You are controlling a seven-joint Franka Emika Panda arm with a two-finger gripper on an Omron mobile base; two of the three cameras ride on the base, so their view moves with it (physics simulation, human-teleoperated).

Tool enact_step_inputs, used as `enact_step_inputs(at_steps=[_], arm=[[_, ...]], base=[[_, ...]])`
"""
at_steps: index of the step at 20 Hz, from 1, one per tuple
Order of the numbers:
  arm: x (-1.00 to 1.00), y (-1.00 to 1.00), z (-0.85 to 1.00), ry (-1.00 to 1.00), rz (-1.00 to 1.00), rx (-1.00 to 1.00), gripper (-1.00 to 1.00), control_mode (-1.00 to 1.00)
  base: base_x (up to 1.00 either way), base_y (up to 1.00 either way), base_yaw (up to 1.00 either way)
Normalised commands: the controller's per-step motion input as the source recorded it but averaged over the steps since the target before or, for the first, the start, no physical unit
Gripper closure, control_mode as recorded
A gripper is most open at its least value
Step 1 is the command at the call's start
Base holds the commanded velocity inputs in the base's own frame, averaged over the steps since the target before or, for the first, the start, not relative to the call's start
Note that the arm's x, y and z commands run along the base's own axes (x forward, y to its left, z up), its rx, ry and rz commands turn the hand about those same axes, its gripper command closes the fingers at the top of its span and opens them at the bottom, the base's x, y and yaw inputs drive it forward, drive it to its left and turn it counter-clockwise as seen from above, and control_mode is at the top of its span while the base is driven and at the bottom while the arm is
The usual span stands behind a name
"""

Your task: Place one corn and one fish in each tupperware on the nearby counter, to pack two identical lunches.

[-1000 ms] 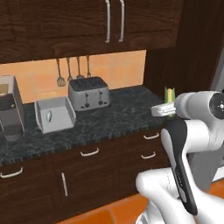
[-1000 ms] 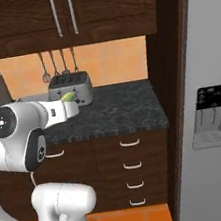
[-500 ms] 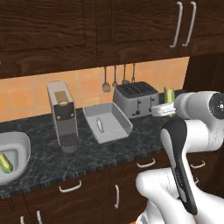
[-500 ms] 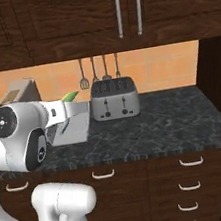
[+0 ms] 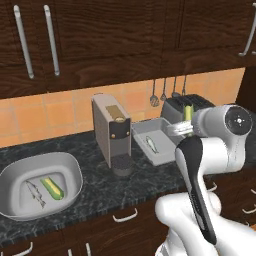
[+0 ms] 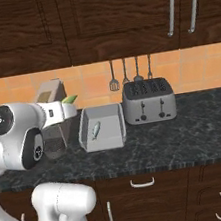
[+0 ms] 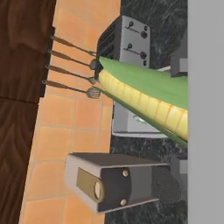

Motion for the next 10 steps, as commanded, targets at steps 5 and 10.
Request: enact_step_inputs(at_steps=[5,10], arm=[[0.32,-0.58,-0.24,0.19,0.02,0.00,1.00,-1.00],[0.64,-0.65,-0.54,0.13,0.31,0.00,1.00,-1.00]], base=[[0.00,0.00,0.00],[0.00,0.00,0.00]])
